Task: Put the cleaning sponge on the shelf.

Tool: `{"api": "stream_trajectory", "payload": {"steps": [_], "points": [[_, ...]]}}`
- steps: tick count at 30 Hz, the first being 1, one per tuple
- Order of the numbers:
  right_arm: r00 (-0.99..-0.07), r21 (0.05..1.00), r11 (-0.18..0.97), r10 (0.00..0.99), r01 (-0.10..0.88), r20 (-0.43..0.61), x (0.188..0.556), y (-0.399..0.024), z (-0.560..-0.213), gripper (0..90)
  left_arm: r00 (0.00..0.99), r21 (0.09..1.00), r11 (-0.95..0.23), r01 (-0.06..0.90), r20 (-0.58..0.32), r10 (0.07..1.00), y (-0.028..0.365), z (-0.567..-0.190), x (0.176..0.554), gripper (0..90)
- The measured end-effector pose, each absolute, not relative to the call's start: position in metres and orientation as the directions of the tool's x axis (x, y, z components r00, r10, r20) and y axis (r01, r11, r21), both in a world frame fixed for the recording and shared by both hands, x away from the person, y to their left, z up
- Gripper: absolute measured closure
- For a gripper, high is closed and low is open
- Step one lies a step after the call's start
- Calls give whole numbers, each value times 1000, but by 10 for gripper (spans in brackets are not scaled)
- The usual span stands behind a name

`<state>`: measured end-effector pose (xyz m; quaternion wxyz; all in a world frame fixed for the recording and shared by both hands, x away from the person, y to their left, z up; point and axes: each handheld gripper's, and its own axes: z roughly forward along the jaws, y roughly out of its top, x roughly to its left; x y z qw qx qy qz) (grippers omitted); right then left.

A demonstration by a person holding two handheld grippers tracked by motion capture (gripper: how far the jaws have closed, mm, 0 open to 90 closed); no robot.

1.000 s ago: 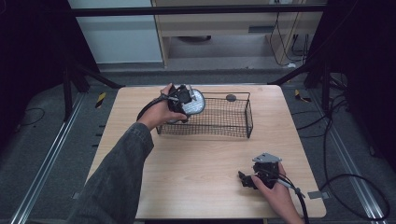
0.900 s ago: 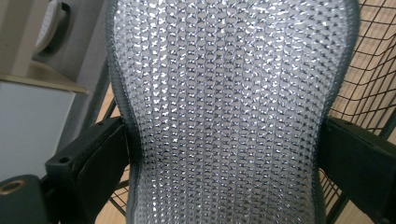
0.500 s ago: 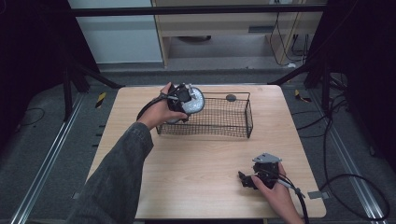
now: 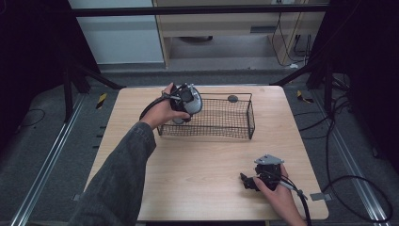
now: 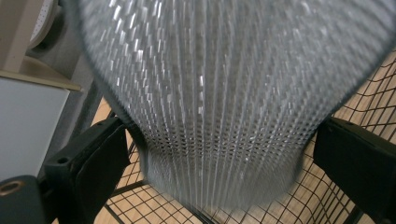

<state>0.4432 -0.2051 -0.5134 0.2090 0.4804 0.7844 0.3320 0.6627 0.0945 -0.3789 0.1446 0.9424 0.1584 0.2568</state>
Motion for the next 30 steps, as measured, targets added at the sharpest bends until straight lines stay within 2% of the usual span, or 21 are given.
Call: {"api": "stream_trajectory", "payload": {"steps": [18, 30], "points": [[-449, 718, 317, 894, 620, -7, 442, -205, -513, 4, 813, 370, -898, 236, 431, 392, 104, -367, 657, 34], [-447, 719, 317, 894, 619, -9, 442, -205, -513, 4, 808, 421, -870, 256, 401, 432, 108, -360, 645, 49]]}}
